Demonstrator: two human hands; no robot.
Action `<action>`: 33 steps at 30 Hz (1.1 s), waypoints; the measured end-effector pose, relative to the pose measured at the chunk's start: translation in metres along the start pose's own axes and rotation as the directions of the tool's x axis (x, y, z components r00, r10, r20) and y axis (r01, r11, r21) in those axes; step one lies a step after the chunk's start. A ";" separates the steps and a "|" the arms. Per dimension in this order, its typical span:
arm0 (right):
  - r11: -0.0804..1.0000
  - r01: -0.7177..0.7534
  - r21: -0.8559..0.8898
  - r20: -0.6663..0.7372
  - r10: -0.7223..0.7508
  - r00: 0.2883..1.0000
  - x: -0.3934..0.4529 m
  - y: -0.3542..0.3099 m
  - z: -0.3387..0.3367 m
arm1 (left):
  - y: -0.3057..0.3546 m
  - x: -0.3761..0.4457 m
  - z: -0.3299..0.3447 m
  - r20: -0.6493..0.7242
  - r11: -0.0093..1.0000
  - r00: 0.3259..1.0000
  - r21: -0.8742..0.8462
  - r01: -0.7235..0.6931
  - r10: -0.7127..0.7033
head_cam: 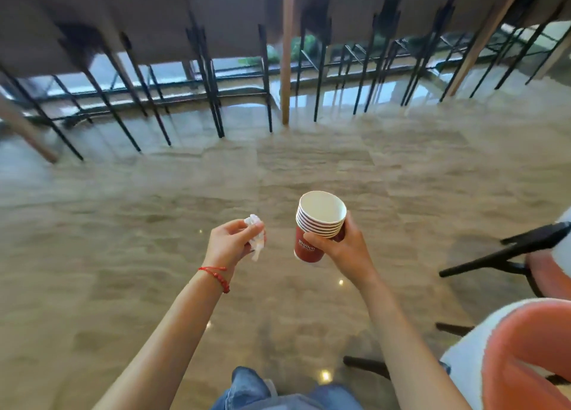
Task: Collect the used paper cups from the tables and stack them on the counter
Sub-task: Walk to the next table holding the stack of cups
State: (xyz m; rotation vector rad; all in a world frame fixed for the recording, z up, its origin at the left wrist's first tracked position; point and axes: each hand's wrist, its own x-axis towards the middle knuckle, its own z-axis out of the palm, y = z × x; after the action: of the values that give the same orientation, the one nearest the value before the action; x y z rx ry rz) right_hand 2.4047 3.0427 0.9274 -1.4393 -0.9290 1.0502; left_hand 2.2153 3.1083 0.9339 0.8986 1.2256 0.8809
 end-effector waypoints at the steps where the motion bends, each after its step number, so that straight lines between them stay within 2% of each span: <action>1: 1.000 0.004 -0.003 0.030 -0.003 1.000 0.011 -0.002 0.011 | 0.004 0.008 -0.011 -0.030 1.000 1.000 -0.011 -0.008 0.008; 7: 1.000 -0.001 0.018 0.130 -0.001 0.992 0.069 -0.014 0.046 | 0.025 0.048 -0.043 -0.121 0.996 0.993 -0.084 -0.009 -0.001; 23: 0.998 0.058 0.030 0.274 -0.064 0.960 0.238 -0.044 0.034 | 0.086 0.175 0.013 -0.206 0.979 0.976 -0.172 -0.108 0.072; 33: 1.000 0.019 -0.001 0.345 -0.017 0.938 0.344 -0.045 0.087 | 0.124 0.277 -0.015 -0.256 0.975 0.965 -0.192 -0.112 0.060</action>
State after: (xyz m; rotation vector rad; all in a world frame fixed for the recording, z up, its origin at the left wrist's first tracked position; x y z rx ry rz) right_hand 2.4271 3.4003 0.9297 -1.2675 -1.1913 1.3142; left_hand 2.2266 3.4119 0.9407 0.6934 1.2886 1.1961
